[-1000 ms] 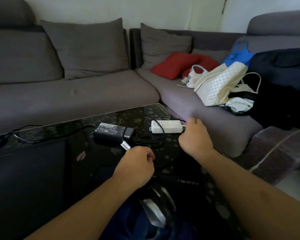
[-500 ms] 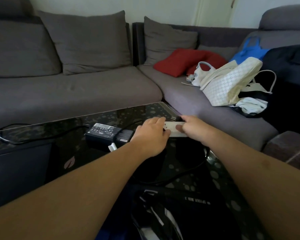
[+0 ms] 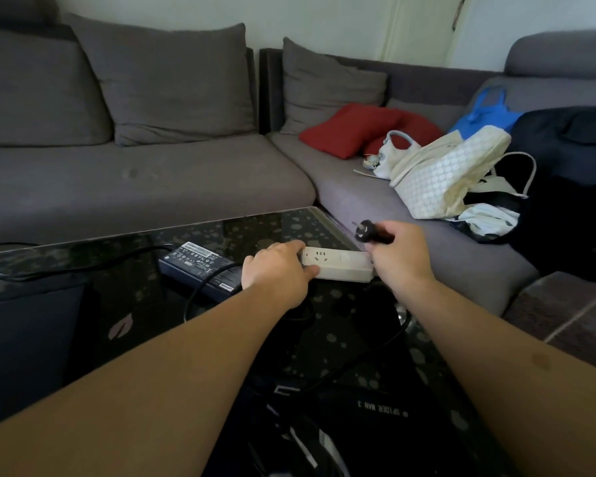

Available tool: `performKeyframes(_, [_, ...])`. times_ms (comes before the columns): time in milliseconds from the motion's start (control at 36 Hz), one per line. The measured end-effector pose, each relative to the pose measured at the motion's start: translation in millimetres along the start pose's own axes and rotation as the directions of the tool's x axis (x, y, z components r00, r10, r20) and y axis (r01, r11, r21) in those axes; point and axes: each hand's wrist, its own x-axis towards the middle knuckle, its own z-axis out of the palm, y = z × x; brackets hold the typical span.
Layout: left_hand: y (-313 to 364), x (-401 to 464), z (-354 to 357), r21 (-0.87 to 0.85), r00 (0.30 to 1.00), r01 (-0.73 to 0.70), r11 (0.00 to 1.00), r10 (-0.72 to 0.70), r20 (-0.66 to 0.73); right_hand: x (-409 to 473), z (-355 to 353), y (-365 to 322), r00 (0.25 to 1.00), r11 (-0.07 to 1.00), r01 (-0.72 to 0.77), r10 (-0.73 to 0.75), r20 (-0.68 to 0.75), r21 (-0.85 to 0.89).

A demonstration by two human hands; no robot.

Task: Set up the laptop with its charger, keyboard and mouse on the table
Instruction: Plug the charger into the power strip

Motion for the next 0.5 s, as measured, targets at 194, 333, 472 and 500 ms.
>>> performKeyframes(194, [-1.9,4.5,1.8,-0.006,1.000,0.007,1.000,-0.007,0.004,-14.2,-9.1,-33.2,0.952,0.951,0.139,-0.205,0.228,0.276])
performKeyframes(333, [-1.2,4.3,-1.3,-0.032,1.000,0.019,0.999,-0.018,0.020,-22.2,-10.2,-42.6,0.915,0.934,0.124,-0.238,0.326,0.335])
performKeyframes(472, [-0.1,2.7,-2.0,-0.029,0.999,0.024,0.999,-0.023,0.024,-20.7,-17.9,-38.5,0.896,0.941,0.042,-0.183,0.403,0.335])
performKeyframes(500, [0.4,2.6,-2.5,-0.032,0.999,0.026,0.999,-0.025,0.029,-19.6,-19.7,-38.2,0.886,0.942,-0.010,-0.146,0.439,0.335])
